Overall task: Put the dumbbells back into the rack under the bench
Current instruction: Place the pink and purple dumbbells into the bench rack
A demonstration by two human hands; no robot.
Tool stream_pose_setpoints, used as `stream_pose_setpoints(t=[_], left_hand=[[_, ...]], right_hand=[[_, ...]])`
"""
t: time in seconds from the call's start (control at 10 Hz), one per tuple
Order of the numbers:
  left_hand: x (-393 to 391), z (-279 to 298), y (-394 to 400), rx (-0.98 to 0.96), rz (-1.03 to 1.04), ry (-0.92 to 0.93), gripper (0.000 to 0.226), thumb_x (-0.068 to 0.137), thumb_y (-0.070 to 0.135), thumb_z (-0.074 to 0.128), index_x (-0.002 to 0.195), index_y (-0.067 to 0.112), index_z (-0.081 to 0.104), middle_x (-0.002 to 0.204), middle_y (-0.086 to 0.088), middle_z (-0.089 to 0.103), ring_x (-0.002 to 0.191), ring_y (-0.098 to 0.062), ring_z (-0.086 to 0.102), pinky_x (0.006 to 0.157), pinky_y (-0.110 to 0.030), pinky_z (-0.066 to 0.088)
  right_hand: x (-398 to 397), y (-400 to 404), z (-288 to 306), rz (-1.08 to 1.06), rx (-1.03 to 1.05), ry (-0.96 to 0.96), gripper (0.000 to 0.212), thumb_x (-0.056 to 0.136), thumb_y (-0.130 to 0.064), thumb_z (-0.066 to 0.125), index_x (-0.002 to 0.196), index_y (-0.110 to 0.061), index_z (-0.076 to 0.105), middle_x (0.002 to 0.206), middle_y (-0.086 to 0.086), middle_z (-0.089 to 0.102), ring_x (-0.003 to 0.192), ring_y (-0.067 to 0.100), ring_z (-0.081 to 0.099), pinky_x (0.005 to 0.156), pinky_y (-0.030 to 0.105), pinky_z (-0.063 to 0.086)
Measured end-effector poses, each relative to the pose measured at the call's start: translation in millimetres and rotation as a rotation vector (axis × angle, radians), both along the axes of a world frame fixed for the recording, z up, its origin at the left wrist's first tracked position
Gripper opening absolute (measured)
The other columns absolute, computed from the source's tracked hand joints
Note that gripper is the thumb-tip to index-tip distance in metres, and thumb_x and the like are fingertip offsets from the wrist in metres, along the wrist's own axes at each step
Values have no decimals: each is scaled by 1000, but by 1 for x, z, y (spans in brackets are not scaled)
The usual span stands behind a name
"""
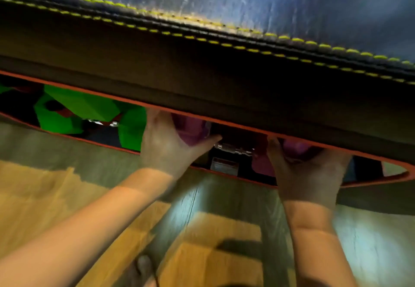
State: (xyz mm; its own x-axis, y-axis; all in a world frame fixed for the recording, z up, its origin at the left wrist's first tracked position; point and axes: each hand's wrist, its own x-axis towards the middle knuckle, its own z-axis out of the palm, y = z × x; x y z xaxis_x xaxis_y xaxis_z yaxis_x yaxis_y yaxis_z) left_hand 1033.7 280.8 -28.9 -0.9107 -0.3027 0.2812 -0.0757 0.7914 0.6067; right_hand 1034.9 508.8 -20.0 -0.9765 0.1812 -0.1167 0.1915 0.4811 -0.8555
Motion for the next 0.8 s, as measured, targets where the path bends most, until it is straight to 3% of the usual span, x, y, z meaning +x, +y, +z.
stream_pose_setpoints(t=[0.1, 0.2, 0.3, 0.4, 0.6, 0.8], left_hand=[[-3, 3, 0, 6, -7, 29, 100, 55, 73, 73, 117, -4, 57, 115, -22, 61, 112, -38, 57, 99, -41, 44], [-4, 1, 2, -5, -33, 95, 95, 57, 65, 80, 120, -1, 54, 119, -24, 58, 119, -42, 52, 108, -39, 37], [-5, -6, 5, 71, -50, 205, 98, 56, 61, 82, 130, 17, 37, 129, -21, 51, 126, -43, 46, 112, -24, 24], [-5, -10, 2, 79, -40, 255, 97, 56, 60, 85, 129, 19, 35, 129, -19, 50, 126, -41, 46, 109, -32, 28], [-4, -1, 5, 91, -69, 208, 107, 56, 53, 89, 140, 8, 40, 135, -19, 43, 126, -39, 46, 107, -50, 42], [-6, 0, 4, 46, -74, 219, 105, 55, 54, 88, 139, 11, 43, 136, -19, 43, 127, -39, 44, 104, -46, 41]], right_hand=[[3, 0, -2, -128, 123, 196, 35, 83, -44, 76, 86, -12, 64, 79, 0, 64, 83, 28, 67, 80, 38, 57], [6, -6, 1, -244, 294, 482, 64, 75, -41, 84, 119, -6, 53, 111, 22, 60, 108, 37, 58, 104, 36, 41], [5, -5, -4, -261, 343, 484, 90, 69, -46, 85, 133, 3, 44, 128, 24, 51, 122, 38, 48, 111, 33, 32], [5, -5, -5, -255, 351, 440, 97, 67, -50, 84, 138, 0, 41, 132, 21, 47, 122, 33, 43, 105, 20, 23], [9, -7, 2, -228, 365, 350, 102, 65, -50, 86, 141, -4, 35, 134, 19, 42, 125, 37, 43, 109, 42, 35], [8, -12, 3, -259, 354, 365, 93, 67, -39, 87, 137, -2, 38, 132, 20, 42, 122, 40, 43, 106, 45, 35]])
